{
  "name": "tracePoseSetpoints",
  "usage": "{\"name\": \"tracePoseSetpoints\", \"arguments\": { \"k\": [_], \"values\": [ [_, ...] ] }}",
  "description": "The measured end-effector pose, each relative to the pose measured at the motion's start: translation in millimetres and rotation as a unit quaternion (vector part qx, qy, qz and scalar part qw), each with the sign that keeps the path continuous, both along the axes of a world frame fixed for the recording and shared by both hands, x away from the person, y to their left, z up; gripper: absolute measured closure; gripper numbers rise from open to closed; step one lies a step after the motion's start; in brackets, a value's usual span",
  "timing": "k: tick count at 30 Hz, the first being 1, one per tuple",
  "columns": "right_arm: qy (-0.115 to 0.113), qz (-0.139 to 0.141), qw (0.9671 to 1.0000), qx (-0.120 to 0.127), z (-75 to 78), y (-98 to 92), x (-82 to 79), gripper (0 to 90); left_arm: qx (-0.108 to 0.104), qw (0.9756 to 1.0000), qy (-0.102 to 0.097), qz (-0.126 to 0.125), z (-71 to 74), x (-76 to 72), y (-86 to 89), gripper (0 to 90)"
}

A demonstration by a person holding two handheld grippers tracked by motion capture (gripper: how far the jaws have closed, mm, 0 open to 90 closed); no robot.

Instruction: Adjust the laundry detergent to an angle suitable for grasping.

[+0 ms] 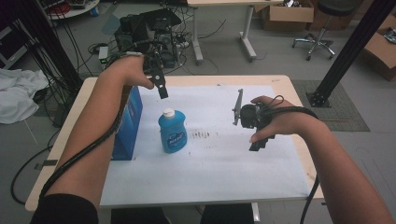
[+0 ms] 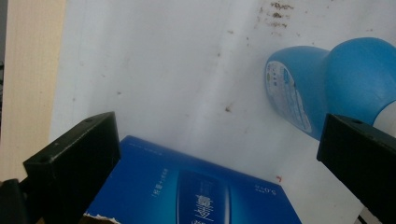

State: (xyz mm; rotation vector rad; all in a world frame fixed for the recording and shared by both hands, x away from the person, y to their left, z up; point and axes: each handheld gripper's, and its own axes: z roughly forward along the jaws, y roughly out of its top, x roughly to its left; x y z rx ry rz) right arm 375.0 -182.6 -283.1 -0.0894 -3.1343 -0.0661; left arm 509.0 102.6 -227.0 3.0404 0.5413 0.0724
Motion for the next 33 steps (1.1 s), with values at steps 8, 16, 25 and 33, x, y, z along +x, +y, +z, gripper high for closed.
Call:
{"name": "tracePoseSetpoints", "arguments": {
  "k": [8,16,25,33],
  "values": [
    [-0.003,-0.001,1.0000,0.005,1.5,-1.3,4.0,16.6,0.002,1.0000,0.006,0.004,-1.8,1.9,0.9,0.1],
    [-0.001,-0.003,1.0000,-0.002,-1.1,-0.2,8.0,16.6,-0.004,1.0000,0.006,0.002,-0.7,5.8,1.5,0.1],
    [-0.003,-0.002,1.0000,-0.005,-2.4,5.8,8.6,16.6,-0.009,0.9999,0.001,0.008,4.4,3.8,9.7,0.1],
    [-0.009,-0.010,0.9999,0.000,0.4,4.1,9.2,16.6,-0.008,0.9999,0.001,0.013,7.4,5.5,11.6,0.1]
  ]
}}
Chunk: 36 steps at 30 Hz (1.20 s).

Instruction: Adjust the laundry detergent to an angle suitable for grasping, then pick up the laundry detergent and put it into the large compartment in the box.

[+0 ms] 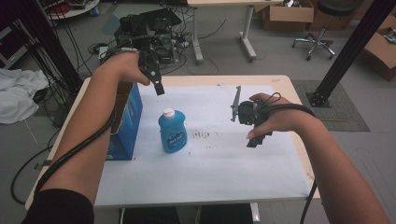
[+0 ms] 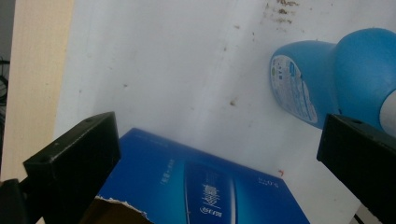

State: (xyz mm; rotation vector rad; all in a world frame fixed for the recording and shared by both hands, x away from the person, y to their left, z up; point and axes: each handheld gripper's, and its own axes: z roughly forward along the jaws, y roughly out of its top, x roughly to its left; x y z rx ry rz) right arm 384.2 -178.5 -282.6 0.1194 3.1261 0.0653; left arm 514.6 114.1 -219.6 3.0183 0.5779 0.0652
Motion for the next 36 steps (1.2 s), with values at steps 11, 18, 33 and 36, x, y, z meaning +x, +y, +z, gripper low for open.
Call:
{"name": "tracePoseSetpoints", "arguments": {
  "k": [11,18,33,36],
  "values": [
    [-0.004,0.004,1.0000,0.001,3.0,-2.9,-4.9,16.5,0.008,1.0000,-0.003,-0.001,2.5,-7.8,-3.0,0.1],
    [-0.007,0.008,0.9999,0.000,2.6,0.3,-7.1,16.6,0.008,1.0000,0.000,0.000,1.8,-10.4,-4.1,0.1],
    [-0.010,0.008,0.9999,0.003,1.0,1.5,-8.1,16.6,0.001,1.0000,-0.003,-0.002,7.0,-16.3,-3.5,0.1],
    [-0.011,0.008,0.9999,0.003,1.3,2.0,-8.6,16.6,-0.009,0.9999,-0.004,0.008,12.2,-20.1,-0.7,0.1]
  ]
}}
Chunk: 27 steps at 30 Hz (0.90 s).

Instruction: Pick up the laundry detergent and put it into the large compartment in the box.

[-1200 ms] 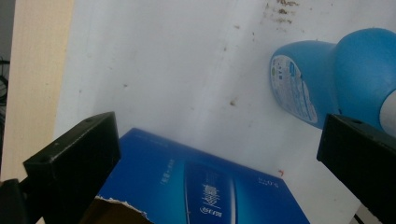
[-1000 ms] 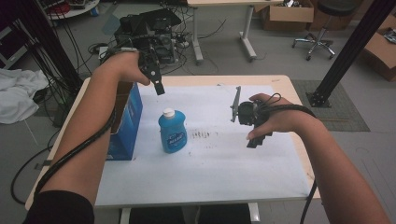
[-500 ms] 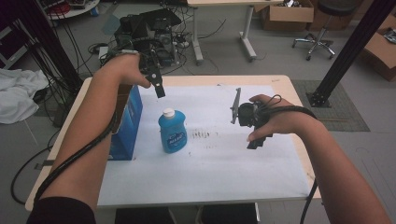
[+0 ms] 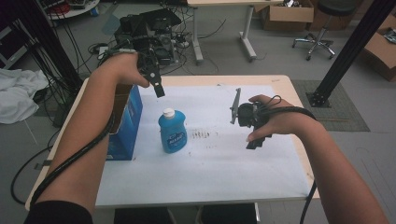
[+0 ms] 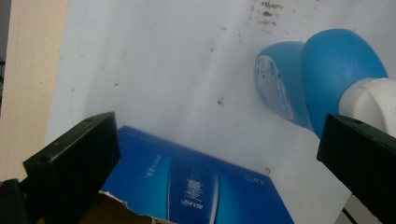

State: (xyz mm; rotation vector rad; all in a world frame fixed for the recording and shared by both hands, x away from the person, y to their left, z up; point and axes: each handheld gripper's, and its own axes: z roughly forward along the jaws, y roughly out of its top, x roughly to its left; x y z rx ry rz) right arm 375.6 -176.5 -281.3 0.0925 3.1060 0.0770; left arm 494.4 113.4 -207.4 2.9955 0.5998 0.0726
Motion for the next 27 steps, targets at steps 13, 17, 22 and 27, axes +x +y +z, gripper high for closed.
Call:
{"name": "tracePoseSetpoints", "arguments": {
  "k": [13,17,22,27],
  "values": [
    [-0.003,0.008,1.0000,0.004,-0.2,-0.9,-2.9,16.6,-0.034,0.9994,-0.008,0.004,9.7,-23.5,10.9,0.1],
    [-0.003,0.008,0.9999,0.006,-0.6,-1.0,-4.6,16.6,-0.033,0.9994,-0.007,0.004,8.1,-31.4,11.8,0.1],
    [-0.006,0.010,0.9999,0.007,0.0,-1.8,-6.2,16.6,-0.035,0.9993,-0.013,0.004,13.4,-45.8,10.5,0.1],
    [-0.009,0.015,0.9998,0.007,-0.5,-0.9,-8.7,16.6,-0.035,0.9992,-0.015,0.007,17.6,-58.0,7.5,0.1]
  ]
}}
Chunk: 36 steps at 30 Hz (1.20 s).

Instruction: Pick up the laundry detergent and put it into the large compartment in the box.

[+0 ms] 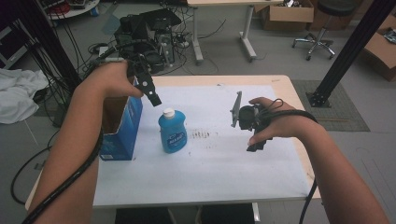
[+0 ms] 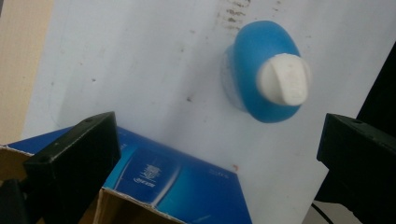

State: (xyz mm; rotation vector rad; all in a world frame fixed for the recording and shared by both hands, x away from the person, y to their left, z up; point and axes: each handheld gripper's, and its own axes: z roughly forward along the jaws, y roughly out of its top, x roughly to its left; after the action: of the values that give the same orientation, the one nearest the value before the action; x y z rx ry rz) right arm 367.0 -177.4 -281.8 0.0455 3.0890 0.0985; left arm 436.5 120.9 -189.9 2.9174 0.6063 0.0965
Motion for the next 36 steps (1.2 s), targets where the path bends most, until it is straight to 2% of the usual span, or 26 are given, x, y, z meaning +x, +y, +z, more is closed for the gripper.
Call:
{"name": "tracePoseSetpoints", "arguments": {
  "k": [5,15,25,36],
  "values": [
    [-0.001,0.008,1.0000,-0.003,-4.5,3.6,-3.3,16.6,-0.007,1.0000,0.002,0.000,-0.7,-15.7,-4.7,0.1],
    [-0.001,0.008,1.0000,0.000,-7.8,3.7,-7.3,16.6,-0.002,1.0000,0.009,0.000,-8.9,-30.3,-12.4,0.1],
    [-0.005,0.008,0.9999,0.006,-8.5,0.6,-11.7,16.6,0.005,0.9997,0.023,0.001,-24.1,-30.6,-24.3,0.1],
    [-0.001,0.010,0.9999,0.003,-15.6,1.9,-12.3,16.6,0.010,0.9988,0.047,-0.001,-54.9,-21.0,-37.4,0.1]
  ]
}}
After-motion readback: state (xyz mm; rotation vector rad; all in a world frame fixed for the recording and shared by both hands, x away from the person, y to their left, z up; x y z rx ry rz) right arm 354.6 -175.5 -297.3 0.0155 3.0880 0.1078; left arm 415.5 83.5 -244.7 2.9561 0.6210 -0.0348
